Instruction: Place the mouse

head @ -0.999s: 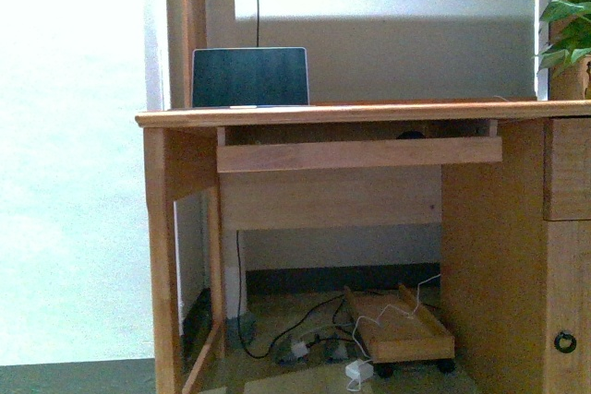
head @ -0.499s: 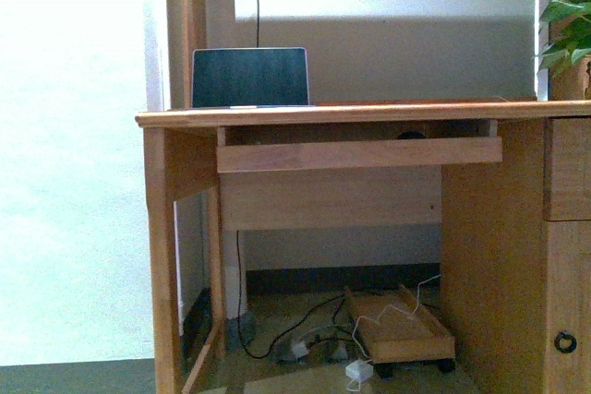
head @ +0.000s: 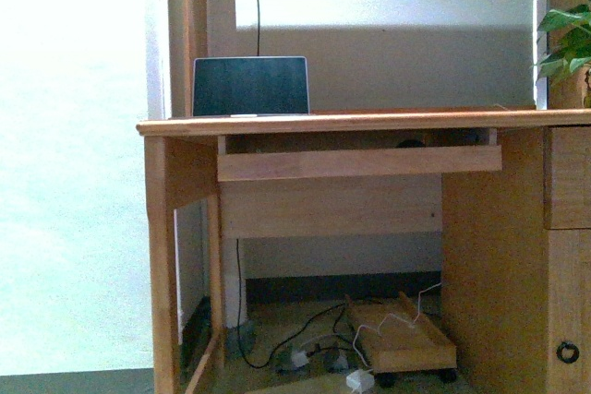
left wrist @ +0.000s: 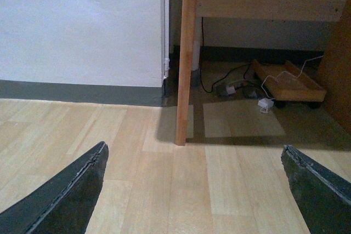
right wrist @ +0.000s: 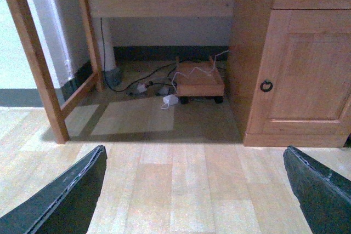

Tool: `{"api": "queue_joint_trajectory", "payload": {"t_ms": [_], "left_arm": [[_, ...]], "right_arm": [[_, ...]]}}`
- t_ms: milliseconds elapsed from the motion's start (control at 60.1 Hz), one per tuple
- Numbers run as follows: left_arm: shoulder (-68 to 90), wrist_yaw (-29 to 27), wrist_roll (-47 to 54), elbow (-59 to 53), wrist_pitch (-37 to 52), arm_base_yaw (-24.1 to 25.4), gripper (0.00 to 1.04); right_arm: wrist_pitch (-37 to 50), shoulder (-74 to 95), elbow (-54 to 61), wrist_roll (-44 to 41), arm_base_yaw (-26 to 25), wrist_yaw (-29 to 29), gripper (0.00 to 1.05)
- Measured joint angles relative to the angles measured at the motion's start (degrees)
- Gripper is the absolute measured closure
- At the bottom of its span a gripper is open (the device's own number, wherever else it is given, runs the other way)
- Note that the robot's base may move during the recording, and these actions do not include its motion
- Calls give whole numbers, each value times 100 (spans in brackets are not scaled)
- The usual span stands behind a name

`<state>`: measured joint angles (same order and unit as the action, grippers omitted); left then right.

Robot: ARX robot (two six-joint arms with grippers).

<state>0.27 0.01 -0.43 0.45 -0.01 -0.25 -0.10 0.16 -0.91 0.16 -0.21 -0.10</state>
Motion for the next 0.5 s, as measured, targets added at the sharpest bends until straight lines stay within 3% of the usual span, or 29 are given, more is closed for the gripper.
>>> {"api": "queue_joint_trajectory", "payload": {"t_ms": [499], "left_arm": [[0,0,0,0,0,0,8]], "right_arm": [[0,0,0,0,0,-2,7]]}}
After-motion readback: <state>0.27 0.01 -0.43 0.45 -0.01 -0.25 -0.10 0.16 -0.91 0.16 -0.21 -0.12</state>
